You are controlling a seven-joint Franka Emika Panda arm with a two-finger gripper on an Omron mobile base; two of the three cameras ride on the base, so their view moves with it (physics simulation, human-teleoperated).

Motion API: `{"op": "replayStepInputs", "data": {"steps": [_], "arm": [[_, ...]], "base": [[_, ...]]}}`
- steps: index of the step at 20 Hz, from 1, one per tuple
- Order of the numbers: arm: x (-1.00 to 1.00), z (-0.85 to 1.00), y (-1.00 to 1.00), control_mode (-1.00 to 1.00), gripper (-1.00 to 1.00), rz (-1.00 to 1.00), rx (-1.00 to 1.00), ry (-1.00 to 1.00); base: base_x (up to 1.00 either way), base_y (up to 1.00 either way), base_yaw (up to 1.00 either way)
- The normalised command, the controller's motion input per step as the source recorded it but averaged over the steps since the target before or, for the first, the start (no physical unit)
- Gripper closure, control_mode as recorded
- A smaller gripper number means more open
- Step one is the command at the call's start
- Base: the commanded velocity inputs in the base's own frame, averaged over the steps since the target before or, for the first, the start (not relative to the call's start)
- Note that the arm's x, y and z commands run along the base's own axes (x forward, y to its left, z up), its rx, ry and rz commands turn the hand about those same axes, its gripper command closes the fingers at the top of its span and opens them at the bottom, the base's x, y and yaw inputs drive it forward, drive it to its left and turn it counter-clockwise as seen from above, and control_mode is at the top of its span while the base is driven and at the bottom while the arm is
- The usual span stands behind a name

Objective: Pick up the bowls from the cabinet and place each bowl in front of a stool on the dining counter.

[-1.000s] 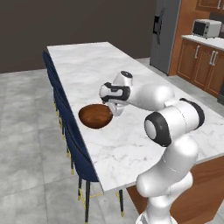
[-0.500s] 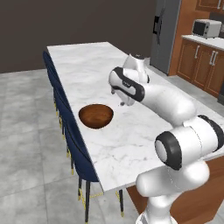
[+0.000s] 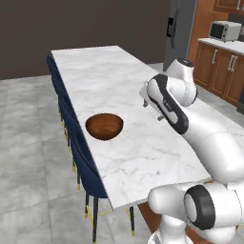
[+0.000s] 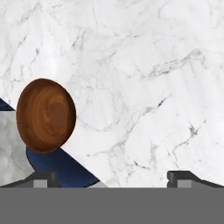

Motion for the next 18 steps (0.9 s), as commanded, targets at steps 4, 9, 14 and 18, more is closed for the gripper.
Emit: {"op": "replayStepInputs", "data": {"steps": [4, 9, 14, 18], "arm": [[-1.00, 0.15, -0.28, -1.00, -1.00, 0.16, -0.14, -0.03], [-1.00, 0.19, -0.15, -1.00, -1.00, 0.17, -0.15, -0.06], [-1.00, 0.44, 0.01, -1.00, -1.00, 0.18, -0.16, -0.05], [-1.00, 0.28, 0.27, -1.00, -1.00, 0.30, -0.20, -0.06]], "base": [[0.00, 0.00, 0.00], [0.00, 0.00, 0.00], [0.00, 0.00, 0.00], [0.00, 0.00, 0.00]]}}
